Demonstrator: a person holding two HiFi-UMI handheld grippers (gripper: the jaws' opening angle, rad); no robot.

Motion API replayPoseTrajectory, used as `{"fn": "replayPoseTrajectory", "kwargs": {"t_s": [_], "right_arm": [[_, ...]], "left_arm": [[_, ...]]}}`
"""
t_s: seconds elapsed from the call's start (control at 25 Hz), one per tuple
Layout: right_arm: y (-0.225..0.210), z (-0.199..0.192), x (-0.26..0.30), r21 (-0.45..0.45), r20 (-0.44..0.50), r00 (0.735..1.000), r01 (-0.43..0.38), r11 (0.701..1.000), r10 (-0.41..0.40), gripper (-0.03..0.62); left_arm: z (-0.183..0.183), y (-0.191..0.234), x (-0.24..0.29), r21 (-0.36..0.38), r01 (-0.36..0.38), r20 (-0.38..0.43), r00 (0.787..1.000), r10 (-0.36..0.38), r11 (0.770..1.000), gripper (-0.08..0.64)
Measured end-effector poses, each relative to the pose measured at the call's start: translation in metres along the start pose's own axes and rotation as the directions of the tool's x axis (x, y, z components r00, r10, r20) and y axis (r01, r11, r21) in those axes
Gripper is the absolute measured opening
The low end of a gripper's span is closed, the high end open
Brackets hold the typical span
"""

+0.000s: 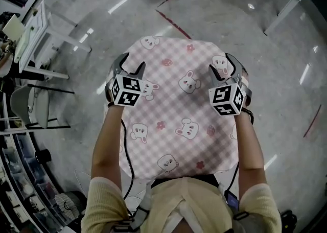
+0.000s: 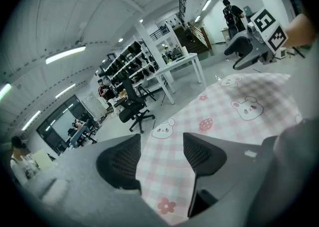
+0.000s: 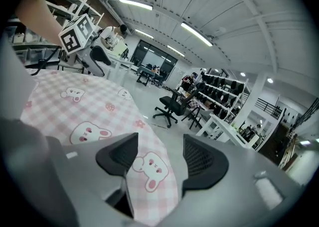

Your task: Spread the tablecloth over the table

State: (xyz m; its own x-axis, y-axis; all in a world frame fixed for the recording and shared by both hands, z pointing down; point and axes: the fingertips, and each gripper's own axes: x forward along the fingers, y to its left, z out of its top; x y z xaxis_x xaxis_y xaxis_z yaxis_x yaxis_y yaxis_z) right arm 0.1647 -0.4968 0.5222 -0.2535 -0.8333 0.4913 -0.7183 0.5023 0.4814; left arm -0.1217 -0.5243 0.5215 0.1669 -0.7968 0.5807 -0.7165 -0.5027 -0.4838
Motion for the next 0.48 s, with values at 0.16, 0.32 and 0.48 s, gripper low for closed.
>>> {"fn": "replayPoseTrajectory", "kwargs": {"t_s": [0.16,0.32,0.48], "right_arm": [[0.009,0.01,-0.029,0.036,0.004,1.0,0.009,0.999,-0.009,0.269],[0.014,0.014,-0.057,0.09,0.012,1.0,0.023,0.996,-0.024,0.256],[0.023,0.021,-0.088,0.138,0.016,0.999,0.029,0.99,-0.031,0.253]], "left_arm": [[0.005,-0.002,-0.033,-0.033,0.005,0.045,0.999,-0.003,0.999,0.237],[0.008,-0.01,-0.064,-0.058,-0.001,0.09,0.996,0.007,0.998,0.154],[0.011,-0.015,-0.099,-0.073,-0.007,0.124,0.992,0.016,0.997,0.133]]}}
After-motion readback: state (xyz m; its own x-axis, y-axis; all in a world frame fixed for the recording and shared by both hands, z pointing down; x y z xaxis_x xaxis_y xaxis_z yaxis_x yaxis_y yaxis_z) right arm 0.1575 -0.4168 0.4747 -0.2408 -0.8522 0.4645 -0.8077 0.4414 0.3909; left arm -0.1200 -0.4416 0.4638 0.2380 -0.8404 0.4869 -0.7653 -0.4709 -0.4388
